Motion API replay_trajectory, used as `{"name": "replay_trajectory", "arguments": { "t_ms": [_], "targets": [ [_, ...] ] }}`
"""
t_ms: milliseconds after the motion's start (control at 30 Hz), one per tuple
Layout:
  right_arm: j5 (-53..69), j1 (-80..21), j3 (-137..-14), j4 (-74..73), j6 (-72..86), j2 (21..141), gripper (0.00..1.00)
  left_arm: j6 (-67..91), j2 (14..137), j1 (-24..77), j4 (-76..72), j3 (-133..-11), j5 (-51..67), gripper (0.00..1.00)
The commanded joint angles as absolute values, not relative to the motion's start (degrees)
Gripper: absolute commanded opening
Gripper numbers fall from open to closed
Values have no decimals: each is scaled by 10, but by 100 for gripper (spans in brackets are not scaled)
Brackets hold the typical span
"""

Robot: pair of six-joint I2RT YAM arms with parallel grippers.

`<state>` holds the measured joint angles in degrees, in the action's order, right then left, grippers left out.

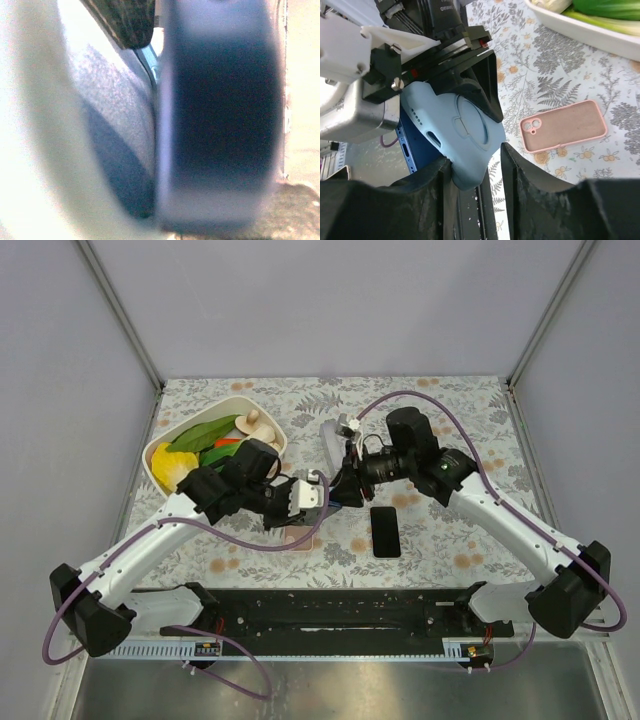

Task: Take the phone out of the phone case
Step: Remove the phone case from the phone.

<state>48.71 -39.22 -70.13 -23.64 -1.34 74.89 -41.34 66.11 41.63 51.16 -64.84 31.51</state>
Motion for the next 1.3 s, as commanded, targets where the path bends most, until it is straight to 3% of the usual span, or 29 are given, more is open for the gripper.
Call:
{"name": "replay_trajectory", "arguments": {
  "t_ms": [0, 167, 567, 967, 1267],
  "targets": [
    [476, -355, -708, -183, 3, 729, 48, -416, 657, 396, 448, -653, 369, 0],
    [451, -350, -729, -267, -98, 697, 54, -409, 660, 367, 448, -656, 397, 0],
    [445, -347, -739, -406, -259, 650, 55, -396, 663, 328, 446, -665, 438, 0],
    [608, -347, -808, -397, -235, 684, 53, -360, 682, 327, 446, -683, 473, 0],
    [625, -347, -808, -355, -187, 710, 52, -349, 684, 326, 445, -685, 484, 0]
  ]
}}
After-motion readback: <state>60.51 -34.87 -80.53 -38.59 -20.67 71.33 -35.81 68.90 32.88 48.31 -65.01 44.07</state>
